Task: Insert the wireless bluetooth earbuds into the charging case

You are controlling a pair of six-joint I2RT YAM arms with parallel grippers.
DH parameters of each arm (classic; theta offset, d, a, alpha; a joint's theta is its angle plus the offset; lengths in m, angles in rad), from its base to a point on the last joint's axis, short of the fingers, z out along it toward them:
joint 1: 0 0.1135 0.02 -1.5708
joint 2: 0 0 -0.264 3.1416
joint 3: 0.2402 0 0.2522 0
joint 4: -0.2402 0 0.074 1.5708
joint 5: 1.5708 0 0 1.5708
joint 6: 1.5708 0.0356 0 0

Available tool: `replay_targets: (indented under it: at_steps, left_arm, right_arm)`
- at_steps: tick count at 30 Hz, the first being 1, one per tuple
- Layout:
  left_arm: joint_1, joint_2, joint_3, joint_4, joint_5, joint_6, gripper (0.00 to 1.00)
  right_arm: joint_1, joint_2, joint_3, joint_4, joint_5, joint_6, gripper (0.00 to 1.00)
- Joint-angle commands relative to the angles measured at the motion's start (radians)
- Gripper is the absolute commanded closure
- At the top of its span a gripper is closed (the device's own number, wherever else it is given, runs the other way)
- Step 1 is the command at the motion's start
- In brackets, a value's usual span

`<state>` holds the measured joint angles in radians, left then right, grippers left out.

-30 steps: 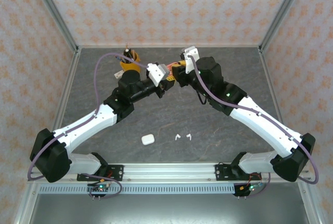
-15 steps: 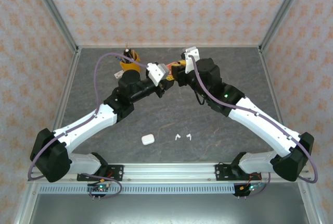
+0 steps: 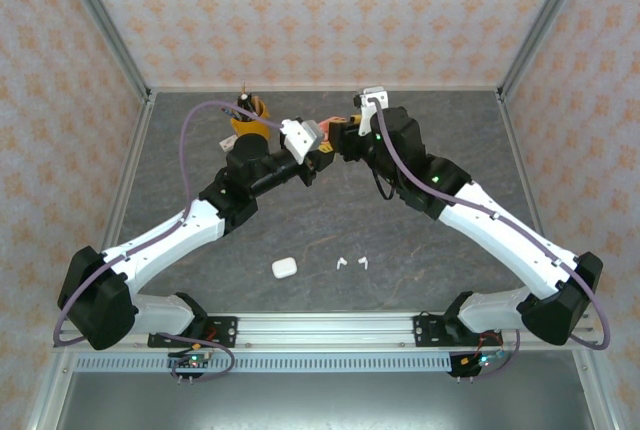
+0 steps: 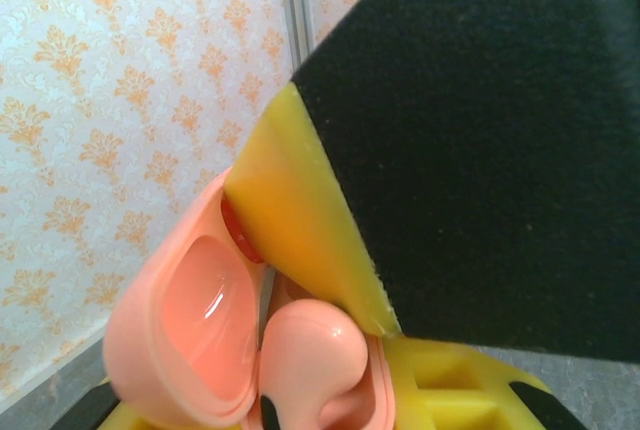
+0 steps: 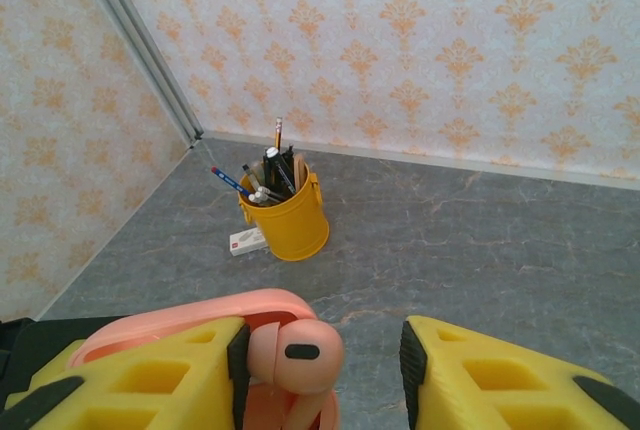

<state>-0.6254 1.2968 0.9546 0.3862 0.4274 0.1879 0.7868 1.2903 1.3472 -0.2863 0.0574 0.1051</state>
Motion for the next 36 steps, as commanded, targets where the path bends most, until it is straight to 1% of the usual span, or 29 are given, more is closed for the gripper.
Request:
replay_targets:
  at_steps: [1,15,20,25,31,34,36]
  left_arm:
    - [-0.011,-0.001,0.035,0.051,0.045,-0.001,1.00]
    - [-0.012,0.002,0.034,0.049,0.043,-0.007,1.00]
    - [-0.012,0.001,0.027,0.049,0.028,-0.005,1.00]
    - [-0.011,-0.009,-0.001,0.060,-0.012,0.004,1.00]
    - [-0.005,-0.036,-0.049,0.087,-0.046,0.015,1.00]
    - [0.004,-0.053,-0.075,0.101,-0.053,0.013,1.00]
    - [0.010,-0.064,-0.091,0.108,-0.059,0.012,1.00]
  right_arm:
    - [0.012,0.013,0.053,0.022,0.009,0.049,0.53]
    - [0.012,0.021,0.089,0.022,-0.016,0.085,0.51]
    - [0.010,0.003,0.067,0.018,0.048,0.094,0.51]
    - [-0.037,-0.070,-0.012,0.008,0.096,0.163,0.50]
    - [-0.134,-0.148,-0.161,-0.027,0.099,0.282,0.48]
    - [-0.175,-0.127,-0.208,-0.068,0.091,0.333,0.48]
    - [-0.196,-0.085,-0.225,-0.088,0.084,0.355,0.47]
